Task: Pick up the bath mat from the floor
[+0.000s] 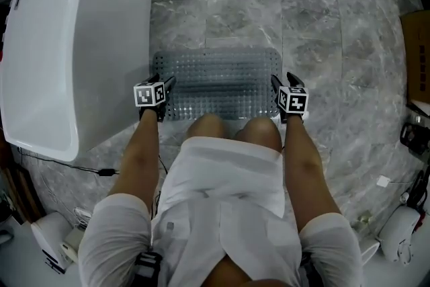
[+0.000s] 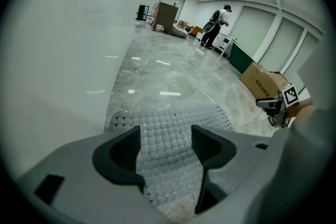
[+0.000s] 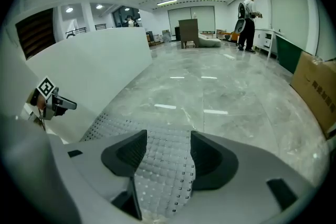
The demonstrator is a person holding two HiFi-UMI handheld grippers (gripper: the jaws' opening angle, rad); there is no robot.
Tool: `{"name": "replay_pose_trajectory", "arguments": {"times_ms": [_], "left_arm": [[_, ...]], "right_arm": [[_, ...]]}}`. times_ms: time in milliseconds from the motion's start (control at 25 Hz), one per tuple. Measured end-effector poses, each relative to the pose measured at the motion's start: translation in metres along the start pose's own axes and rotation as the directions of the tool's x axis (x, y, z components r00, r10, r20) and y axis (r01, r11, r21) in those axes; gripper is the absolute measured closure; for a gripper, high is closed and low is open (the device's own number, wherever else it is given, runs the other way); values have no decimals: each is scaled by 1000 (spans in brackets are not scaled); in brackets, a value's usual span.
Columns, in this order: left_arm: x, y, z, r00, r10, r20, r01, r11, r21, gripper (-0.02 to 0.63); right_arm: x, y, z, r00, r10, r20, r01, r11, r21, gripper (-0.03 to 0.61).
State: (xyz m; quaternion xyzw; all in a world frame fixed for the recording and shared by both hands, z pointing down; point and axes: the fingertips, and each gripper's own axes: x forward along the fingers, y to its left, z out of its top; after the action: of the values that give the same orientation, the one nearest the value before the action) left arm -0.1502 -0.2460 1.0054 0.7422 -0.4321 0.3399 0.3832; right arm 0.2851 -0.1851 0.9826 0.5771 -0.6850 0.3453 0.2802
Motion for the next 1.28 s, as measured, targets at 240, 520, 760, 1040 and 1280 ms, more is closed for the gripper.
{"name": "replay_pose_trajectory", "arguments": {"times_ms": [240, 520, 760, 1040, 1280], "left_arm": [[43, 20, -17, 1000, 3, 6, -3, 1000, 18, 285], [67, 45, -61, 995, 25, -92, -22, 999, 34, 241], [84, 71, -93, 985, 34, -172, -38, 999, -22, 229], [107, 90, -133, 954, 34, -299, -40, 999, -15, 206], [116, 103, -147, 939, 52, -339, -71, 997, -43, 206]], "right_arm": [[41, -14, -31, 999, 43, -32, -42, 999, 12, 285], [77, -37, -89, 985, 33, -172, -19, 996, 84, 247], [100, -47, -141, 953, 41, -301, -6, 993, 114, 228], [114, -59, -181, 935, 33, -354, 19, 989, 144, 218], [126, -66, -201, 916, 43, -398, 15, 990, 140, 216]]}}
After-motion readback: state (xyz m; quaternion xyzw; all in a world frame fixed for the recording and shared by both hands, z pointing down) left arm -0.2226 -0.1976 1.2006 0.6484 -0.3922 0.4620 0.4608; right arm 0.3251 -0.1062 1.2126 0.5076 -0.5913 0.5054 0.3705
